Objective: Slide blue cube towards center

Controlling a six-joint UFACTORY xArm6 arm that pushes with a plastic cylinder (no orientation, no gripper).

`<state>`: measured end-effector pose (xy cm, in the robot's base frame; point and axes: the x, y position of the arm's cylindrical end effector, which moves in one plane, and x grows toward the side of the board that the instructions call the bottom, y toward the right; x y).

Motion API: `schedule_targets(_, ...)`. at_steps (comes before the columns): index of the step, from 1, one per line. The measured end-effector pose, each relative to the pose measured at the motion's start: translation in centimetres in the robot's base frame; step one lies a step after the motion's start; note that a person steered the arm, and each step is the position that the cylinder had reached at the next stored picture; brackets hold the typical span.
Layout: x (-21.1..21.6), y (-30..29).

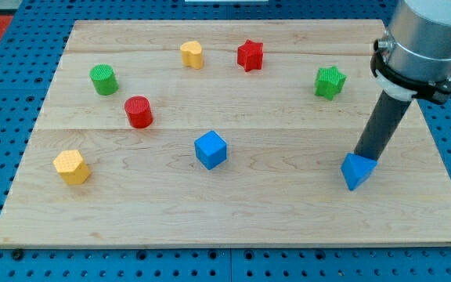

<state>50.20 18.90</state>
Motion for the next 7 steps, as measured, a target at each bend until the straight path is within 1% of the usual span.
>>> schedule_targets(1,-0.2,-0.3)
schedule_targets(2,-1.6,-0.5)
schedule_targets(3,-6.6,-7.1)
schedule_targets(4,-8.8,-13.9)
schedule_targets(5,-6.4,-15.0)
schedule_targets(6,-6.5,-20.9)
schedule_targets(7,-5.7,-26.5)
